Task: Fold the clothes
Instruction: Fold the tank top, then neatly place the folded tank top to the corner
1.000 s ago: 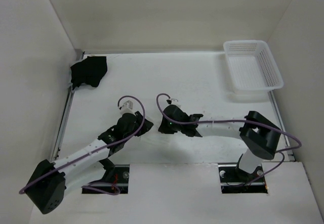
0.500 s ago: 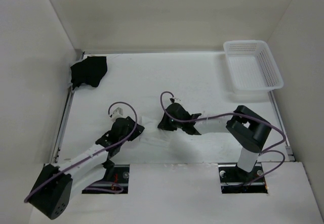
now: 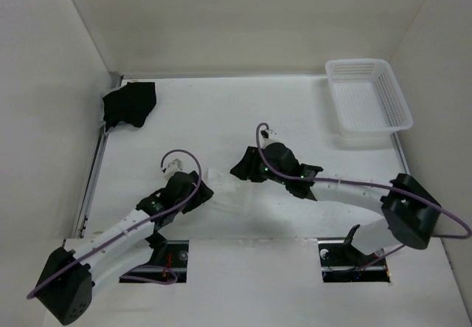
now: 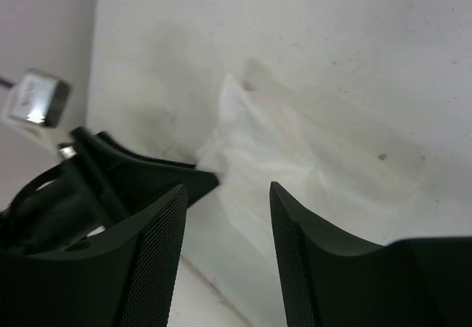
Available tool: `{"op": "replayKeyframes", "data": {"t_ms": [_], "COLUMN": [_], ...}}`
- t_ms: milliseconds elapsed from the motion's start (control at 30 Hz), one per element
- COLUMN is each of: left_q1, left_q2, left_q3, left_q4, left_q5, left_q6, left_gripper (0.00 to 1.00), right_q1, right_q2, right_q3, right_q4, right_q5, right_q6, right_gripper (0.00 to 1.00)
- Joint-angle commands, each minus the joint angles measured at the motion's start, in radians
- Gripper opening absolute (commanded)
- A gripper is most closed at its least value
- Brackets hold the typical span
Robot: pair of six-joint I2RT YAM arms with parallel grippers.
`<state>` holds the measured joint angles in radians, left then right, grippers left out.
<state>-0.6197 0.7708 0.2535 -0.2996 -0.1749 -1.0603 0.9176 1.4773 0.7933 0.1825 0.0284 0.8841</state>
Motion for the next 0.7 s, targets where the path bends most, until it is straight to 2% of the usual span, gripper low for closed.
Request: {"op": "replayKeyframes", "data": {"t_ms": [0, 67, 167, 267, 467, 567, 667], "left_q1": [-0.031, -0.022, -0.010, -0.004, -0.067, -0.064, -0.021], "left_q2": [0.074, 0.067, 0.062, 0.152, 0.375, 0.496, 0.619], "left_q3": [0.024, -0.005, -0.059, -0.097, -0.085, -0.014, 0.096], "left_q4": [-0.046, -0.029, 0.080, 0.236, 0.632, 0.747, 0.824], "left_q5": [0.034, 0.046, 0.057, 0.084, 0.072, 0.068, 0.063], "left_q6": [-0.013, -0.041, -0.058, -0.072, -0.084, -0.057, 0.000], "left_gripper": [0.64, 0.64, 0.64, 0.58, 0.32, 0.15, 0.05], "right_q1": [-0.001, -0.001, -0.003, -0.004, 0.000, 0.002, 0.002], "right_q2": [-0.116, -0.164, -0.205, -0.227, -0.261, -0.313, -0.405], "right_q3": [-0.038, -0.054, -0.066, -0.074, -0.081, -0.104, -0.141], "right_q4": [0.011, -0.005, -0.009, -0.011, -0.023, -0.038, -0.066], "right_q5": [0.002, 0.007, 0.010, 0.010, 0.027, 0.048, 0.071], "right_q6": [-0.034, -0.037, -0.042, -0.040, -0.042, -0.039, -0.033], "right_gripper": [0.54, 0.54, 0.54, 0.54, 0.53, 0.52, 0.51]}}
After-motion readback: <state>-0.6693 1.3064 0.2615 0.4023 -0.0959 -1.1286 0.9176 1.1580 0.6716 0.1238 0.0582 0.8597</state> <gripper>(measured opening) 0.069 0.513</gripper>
